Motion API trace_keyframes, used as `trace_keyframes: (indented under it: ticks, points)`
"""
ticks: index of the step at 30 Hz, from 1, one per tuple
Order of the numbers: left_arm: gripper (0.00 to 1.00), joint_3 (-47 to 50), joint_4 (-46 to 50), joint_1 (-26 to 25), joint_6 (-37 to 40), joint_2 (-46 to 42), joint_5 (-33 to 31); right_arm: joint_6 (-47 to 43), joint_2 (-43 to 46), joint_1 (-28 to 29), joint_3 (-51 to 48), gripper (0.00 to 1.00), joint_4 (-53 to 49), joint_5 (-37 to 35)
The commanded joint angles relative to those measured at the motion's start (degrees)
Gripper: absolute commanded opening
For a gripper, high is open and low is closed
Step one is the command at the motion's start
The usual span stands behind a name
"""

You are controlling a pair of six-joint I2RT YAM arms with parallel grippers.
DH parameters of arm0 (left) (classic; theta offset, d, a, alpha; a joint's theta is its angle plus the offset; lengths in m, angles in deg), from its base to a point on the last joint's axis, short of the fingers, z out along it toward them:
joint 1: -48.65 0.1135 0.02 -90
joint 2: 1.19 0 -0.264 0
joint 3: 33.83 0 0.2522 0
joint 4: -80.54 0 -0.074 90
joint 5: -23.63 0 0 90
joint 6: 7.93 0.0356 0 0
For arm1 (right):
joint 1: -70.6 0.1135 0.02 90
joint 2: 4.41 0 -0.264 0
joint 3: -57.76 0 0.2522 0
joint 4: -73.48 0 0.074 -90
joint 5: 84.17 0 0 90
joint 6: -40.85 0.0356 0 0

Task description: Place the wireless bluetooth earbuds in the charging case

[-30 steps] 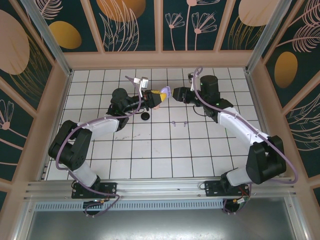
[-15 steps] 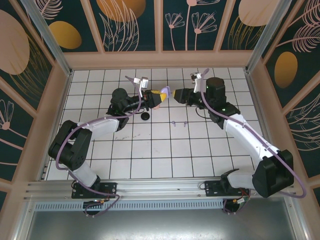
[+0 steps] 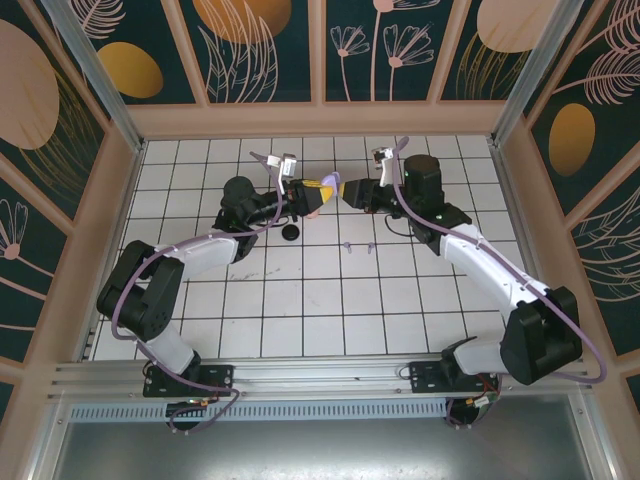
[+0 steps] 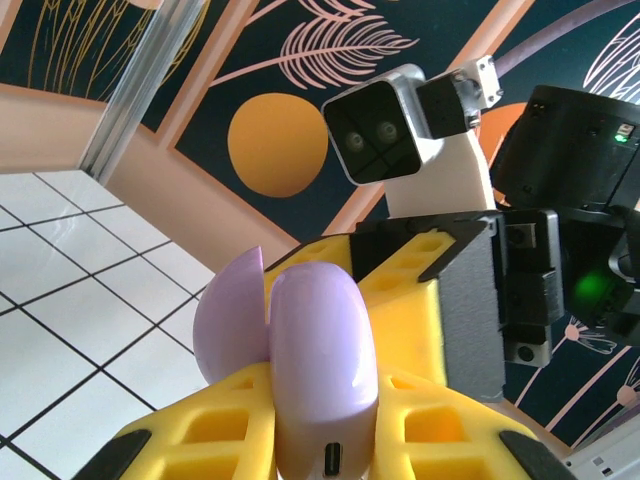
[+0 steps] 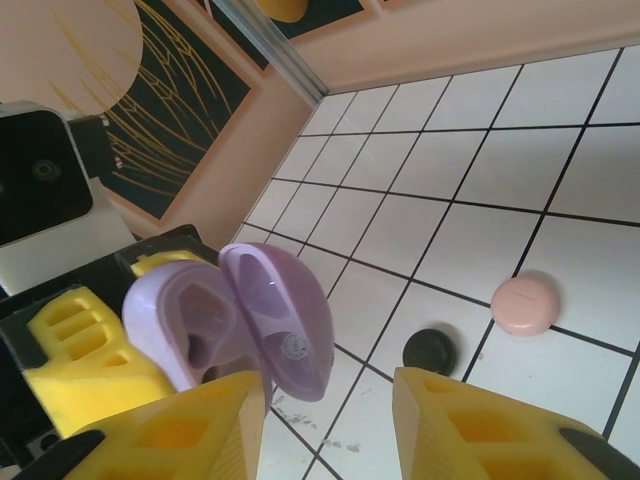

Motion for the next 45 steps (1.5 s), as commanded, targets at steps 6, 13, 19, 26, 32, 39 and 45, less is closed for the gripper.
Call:
trace_keyframes:
  ticks: [6,13,19,26,32,39,45]
  points:
    - [0.00,-2.05,-3.80,-0.23,-1.09,-1.15,1.76,0.86,-1.90,0.54,0.73,0.36,3.09,1.58]
    - [0.00,-1.69,-3.95,-0.22,-1.20,-1.15,1.86,1.05,-2.60,0.54,2.16,0.33,3.55,1.17]
    - [0.00,-1.27,-3.90,-0.23,-1.25,-1.15,2.05,0.86,-2.72,0.45,3.14,0.32,3.12,0.71]
    - [0.00,-1.51,-4.21,-0.23,-1.44,-1.15,2.39,1.12,-3.81,0.45,3.40,0.28,3.32,0.44]
    - [0.00,-1.43,-4.49,-0.32,-1.84,-0.98,2.85,1.61,-4.85,0.45,4.24,0.21,4.22,0.62]
    - [0.00,-0.92,-4.48,-0.32,-1.72,-1.20,3.01,1.30,-4.92,0.47,4.97,0.03,3.82,1.19]
    - [0.00,-1.22,-4.25,-0.32,-1.72,-1.15,2.84,1.03,-4.25,0.50,4.94,0.00,3.51,0.93]
